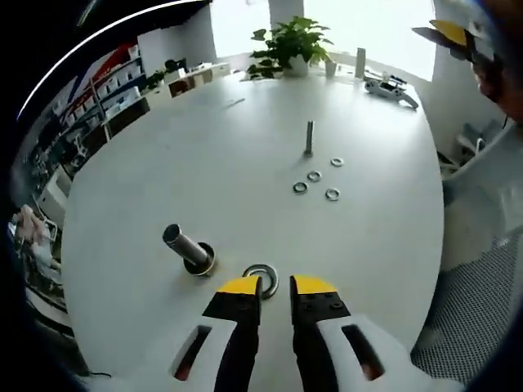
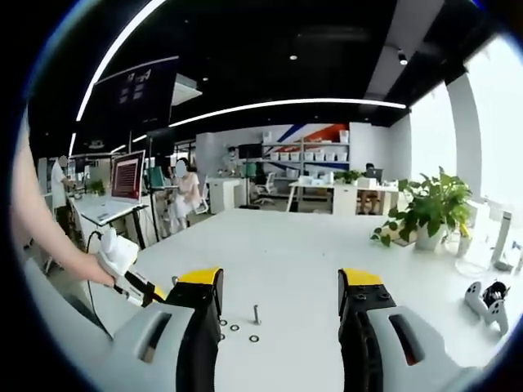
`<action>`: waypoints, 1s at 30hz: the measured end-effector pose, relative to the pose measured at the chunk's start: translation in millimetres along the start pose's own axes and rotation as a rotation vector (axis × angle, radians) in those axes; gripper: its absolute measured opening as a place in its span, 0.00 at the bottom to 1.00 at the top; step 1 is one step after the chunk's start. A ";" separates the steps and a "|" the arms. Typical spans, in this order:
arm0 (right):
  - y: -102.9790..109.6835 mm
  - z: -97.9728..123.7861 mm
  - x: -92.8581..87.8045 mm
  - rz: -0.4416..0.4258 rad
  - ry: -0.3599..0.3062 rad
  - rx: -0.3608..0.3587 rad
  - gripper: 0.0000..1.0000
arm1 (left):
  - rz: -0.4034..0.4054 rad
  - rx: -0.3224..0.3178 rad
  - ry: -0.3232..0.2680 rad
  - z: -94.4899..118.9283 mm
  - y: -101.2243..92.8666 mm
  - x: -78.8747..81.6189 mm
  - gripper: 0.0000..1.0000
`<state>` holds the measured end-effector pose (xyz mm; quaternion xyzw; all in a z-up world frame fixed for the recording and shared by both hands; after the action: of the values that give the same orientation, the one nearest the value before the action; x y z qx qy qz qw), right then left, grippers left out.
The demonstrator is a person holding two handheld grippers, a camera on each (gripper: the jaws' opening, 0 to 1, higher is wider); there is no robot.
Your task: Place the washer onto the threaded stud by aligning its center hole with the stud, sliding it down to the base, and recovering from edge contact or off-axis alignment until the washer reaches the visible bottom stop.
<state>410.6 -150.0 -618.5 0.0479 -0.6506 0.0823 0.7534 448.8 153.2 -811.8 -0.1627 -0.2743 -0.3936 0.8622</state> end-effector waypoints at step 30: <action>-4.0 -0.3 -2.5 -0.009 0.000 -0.004 0.59 | -0.070 -0.060 0.220 -21.9 1.9 -12.6 0.09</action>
<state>411.2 -154.0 -620.9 0.0496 -0.6506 0.0775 0.7538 451.0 151.0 -837.0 -0.1346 -0.1714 -0.4469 0.8676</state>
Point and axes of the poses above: the point that each gripper's makers call its tool centre point, and the gripper's own axes: z roughly backward along the fingers, y roughly to its left, x roughly out of its top, the point moved 4 cm from there along z, roughly backward along the fingers, and after that the axes turned 8 degrees about -x, right-handed, at the moved point
